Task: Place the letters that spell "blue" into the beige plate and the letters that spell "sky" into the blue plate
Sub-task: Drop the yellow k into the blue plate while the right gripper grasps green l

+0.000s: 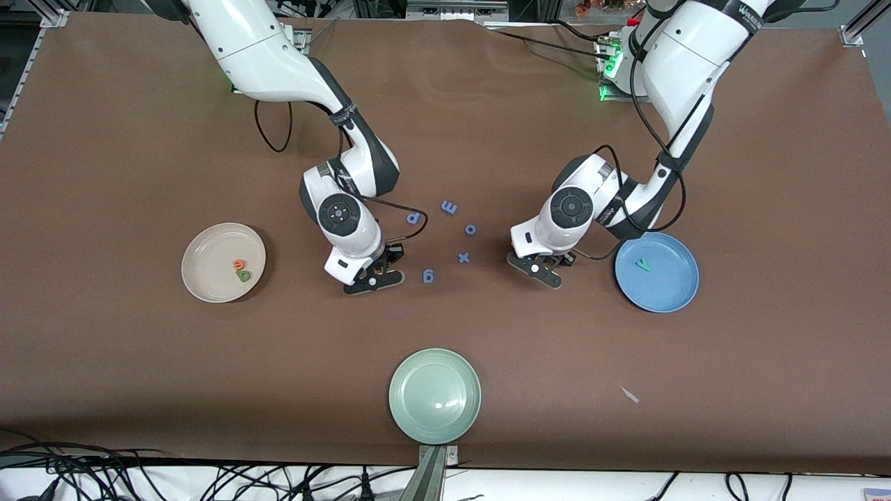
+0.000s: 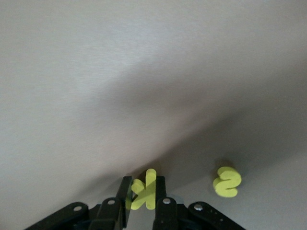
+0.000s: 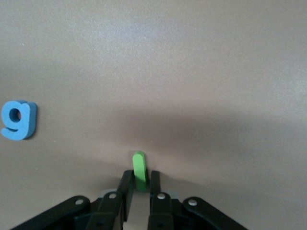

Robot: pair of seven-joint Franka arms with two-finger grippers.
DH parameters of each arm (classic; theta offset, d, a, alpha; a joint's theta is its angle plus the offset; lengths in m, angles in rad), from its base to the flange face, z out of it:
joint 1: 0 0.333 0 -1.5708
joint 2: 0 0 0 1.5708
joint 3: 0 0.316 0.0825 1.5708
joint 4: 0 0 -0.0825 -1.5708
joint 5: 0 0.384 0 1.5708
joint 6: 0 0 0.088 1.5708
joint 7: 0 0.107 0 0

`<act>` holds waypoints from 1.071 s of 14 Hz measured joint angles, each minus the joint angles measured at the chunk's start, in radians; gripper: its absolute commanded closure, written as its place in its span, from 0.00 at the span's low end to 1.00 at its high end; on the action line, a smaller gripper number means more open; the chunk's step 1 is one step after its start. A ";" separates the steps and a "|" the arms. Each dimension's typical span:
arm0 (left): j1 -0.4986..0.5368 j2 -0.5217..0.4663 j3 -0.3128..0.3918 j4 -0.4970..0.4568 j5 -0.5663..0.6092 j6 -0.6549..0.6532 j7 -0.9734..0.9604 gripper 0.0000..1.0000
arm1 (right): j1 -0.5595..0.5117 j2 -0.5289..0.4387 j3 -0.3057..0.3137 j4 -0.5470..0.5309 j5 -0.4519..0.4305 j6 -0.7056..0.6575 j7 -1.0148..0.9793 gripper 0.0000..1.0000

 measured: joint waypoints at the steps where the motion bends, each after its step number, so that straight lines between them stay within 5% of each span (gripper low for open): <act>1: 0.008 -0.017 0.001 0.016 0.000 -0.046 0.002 1.00 | 0.000 0.000 0.000 0.000 0.000 0.002 0.000 1.00; 5: 0.098 -0.099 0.006 0.060 0.000 -0.204 0.156 1.00 | -0.004 -0.001 -0.005 0.013 0.000 0.005 0.001 1.00; 10: 0.284 -0.105 0.018 0.049 0.001 -0.212 0.426 0.98 | -0.090 -0.044 -0.025 0.043 0.000 -0.125 -0.101 1.00; 11: 0.308 -0.097 0.018 0.042 0.001 -0.208 0.440 0.71 | -0.109 -0.061 -0.040 0.043 0.000 -0.178 -0.133 1.00; 12: 0.324 -0.086 0.018 0.035 0.001 -0.195 0.444 0.01 | -0.120 -0.077 -0.063 0.041 0.000 -0.222 -0.158 1.00; 15: 0.331 -0.057 0.013 0.032 0.001 -0.163 0.456 0.00 | -0.127 -0.127 -0.146 -0.016 0.000 -0.254 -0.257 1.00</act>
